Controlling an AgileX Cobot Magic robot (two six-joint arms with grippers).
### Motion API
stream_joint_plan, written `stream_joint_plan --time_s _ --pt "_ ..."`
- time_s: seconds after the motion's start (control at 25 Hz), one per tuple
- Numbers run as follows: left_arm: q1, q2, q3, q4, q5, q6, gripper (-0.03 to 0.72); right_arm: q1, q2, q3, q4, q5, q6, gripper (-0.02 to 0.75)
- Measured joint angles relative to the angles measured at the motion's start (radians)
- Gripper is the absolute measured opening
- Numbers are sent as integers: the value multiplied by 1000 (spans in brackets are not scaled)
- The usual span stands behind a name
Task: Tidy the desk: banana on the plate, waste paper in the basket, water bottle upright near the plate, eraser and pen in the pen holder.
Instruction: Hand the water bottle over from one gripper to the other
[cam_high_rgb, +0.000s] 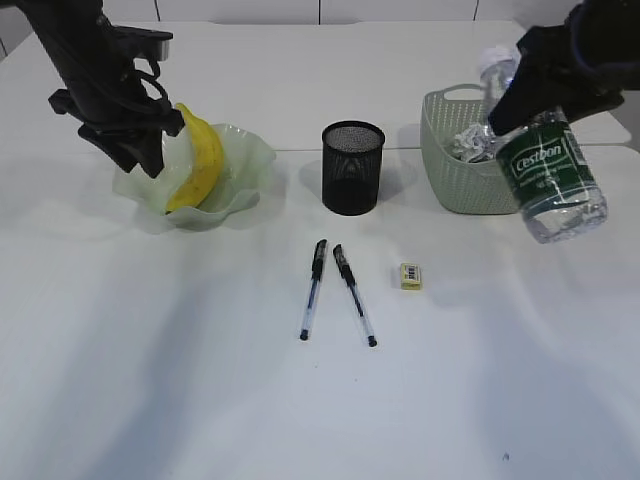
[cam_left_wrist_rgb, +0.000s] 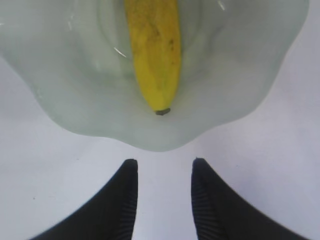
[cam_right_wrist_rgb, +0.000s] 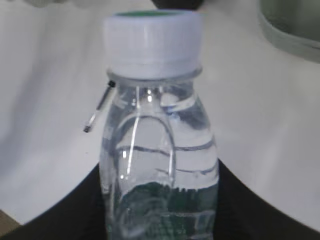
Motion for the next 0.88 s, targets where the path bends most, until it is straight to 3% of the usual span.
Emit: stream_joint_plan --time_s 0.28,0.52,0.88 --pt "0 0 0 -2 0 0 244 0 0 0 286 -9 -288 359" --pt "0 0 0 -2 0 0 244 0 0 0 503 -81 -337 359" --pt "0 0 0 -2 -6 0 244 0 0 0 537 -88 -341 359"
